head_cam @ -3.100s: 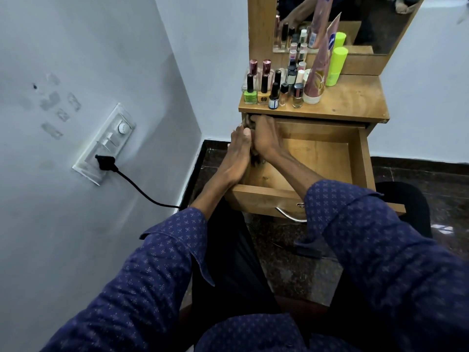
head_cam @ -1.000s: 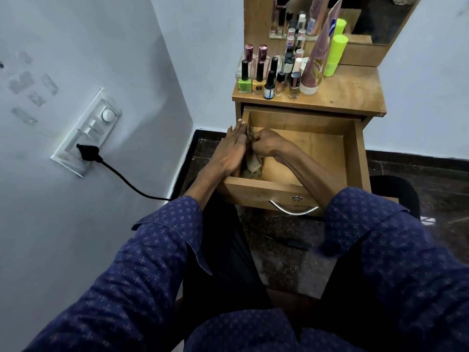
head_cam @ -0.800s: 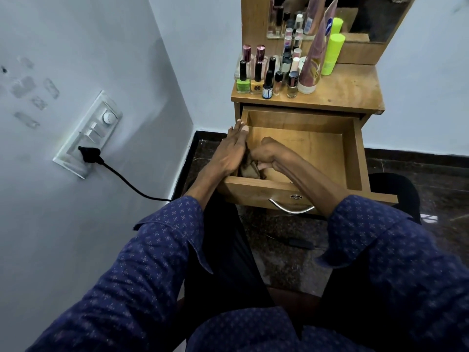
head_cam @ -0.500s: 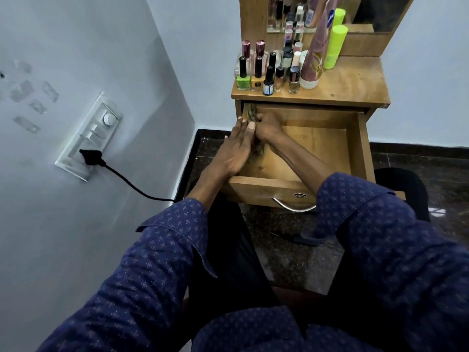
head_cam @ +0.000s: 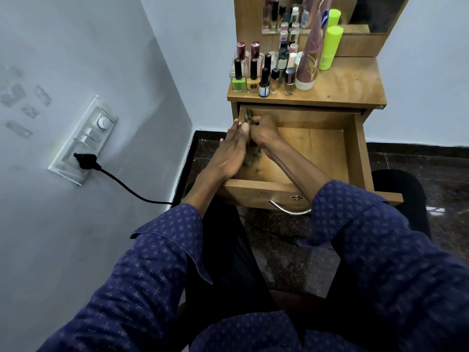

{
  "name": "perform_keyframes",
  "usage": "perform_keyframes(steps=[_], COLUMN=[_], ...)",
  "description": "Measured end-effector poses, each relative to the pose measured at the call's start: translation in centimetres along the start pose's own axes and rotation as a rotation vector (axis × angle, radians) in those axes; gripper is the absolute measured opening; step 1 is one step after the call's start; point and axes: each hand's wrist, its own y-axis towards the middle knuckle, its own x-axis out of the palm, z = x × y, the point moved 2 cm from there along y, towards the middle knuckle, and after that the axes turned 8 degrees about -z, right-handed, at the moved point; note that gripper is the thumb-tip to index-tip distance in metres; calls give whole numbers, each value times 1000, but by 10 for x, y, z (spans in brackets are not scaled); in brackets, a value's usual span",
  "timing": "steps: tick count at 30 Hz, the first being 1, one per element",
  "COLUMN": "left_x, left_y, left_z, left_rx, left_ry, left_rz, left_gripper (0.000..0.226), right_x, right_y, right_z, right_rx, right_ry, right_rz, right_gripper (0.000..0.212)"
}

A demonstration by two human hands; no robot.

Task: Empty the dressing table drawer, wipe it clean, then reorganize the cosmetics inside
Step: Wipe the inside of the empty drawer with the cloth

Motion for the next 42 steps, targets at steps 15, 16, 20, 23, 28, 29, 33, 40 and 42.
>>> perform_keyframes(steps=[15,16,20,23,28,29,33,40,42], left_x=[-1,-1,2,4,6,6,9,12,12], left_y=[5,5,15,24,31,33,36,43,45], left_z=[-6,-6,-16,-26,-25,-23,-17,-18,-18], left_rx=[-7,-11,14,22,18,10,-4,-1,8], left_ry=[-11,-8,104,231,396,412,464,534,538], left_rz=[20,17,-11,-45,-79,-82,-58,-40,-37], left_gripper=[69,69,68,71,88,93,101,103,104], right_x=[12,12,0,-22,-60,-56,-8,-27,-53], right_y=[4,4,-4,-14,-18,-17,-8,-9,-16], right_z=[-9,-10,-2,14,6,2,-10,6,13], right_rx=[-631,-604,-456,-312,-189,-209,-382,-502,-416], right_ry=[-1084,-1141,-1244,-1309,-1359,-1382,-1378,-1193,-1155], right_rz=[148,139,187,309,426,428,313,352,417], right_gripper=[41,46,62,65,23,21,29,52,40])
